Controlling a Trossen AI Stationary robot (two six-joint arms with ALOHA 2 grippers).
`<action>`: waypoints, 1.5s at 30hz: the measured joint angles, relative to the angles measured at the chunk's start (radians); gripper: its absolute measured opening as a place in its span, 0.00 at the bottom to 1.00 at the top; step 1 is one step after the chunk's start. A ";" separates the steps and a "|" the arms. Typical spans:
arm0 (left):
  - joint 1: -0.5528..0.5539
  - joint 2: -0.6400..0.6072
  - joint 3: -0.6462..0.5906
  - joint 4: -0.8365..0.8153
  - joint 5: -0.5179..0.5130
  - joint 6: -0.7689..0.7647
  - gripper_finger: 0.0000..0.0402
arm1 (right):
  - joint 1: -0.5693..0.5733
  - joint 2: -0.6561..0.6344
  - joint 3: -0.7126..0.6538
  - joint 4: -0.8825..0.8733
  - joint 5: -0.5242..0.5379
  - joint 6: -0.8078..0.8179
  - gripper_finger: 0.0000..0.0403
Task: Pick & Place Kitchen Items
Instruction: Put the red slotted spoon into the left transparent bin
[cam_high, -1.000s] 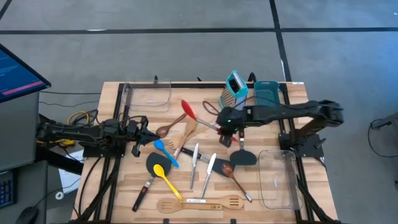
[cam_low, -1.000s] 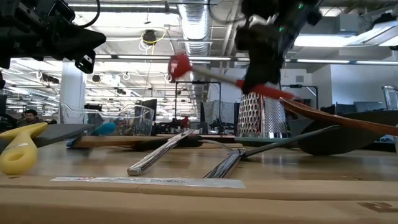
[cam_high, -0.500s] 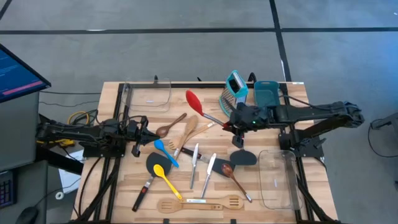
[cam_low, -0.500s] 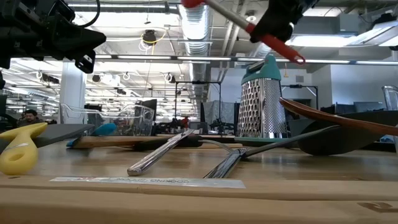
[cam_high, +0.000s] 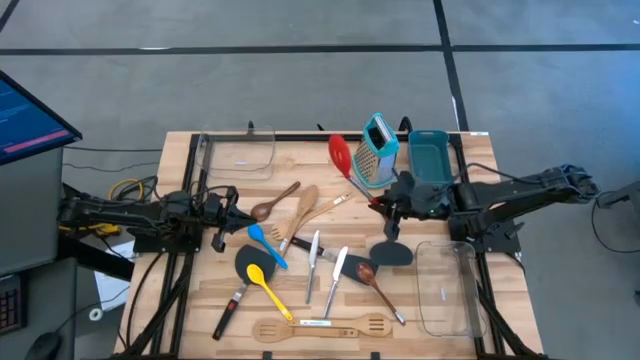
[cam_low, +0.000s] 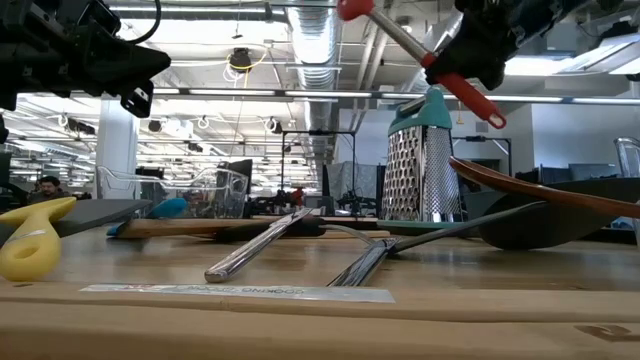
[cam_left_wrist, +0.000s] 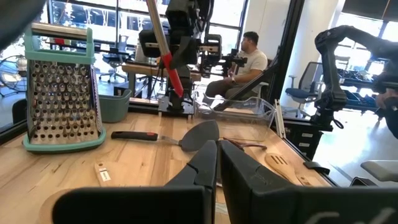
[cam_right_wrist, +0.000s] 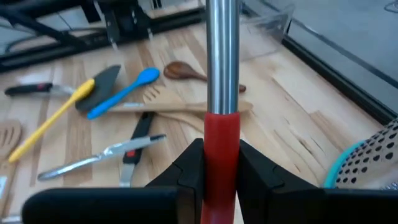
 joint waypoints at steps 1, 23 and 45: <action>0.000 0.000 0.000 0.000 0.000 0.000 0.02 | 0.000 -0.002 -0.008 0.016 0.002 -0.008 0.14; 0.000 0.158 0.000 0.265 -0.066 -0.031 0.02 | -0.001 0.022 -0.015 0.155 -0.009 -0.118 0.14; 0.000 0.642 0.145 0.533 -0.088 0.027 0.29 | -0.001 0.022 -0.015 0.154 -0.012 -0.138 0.14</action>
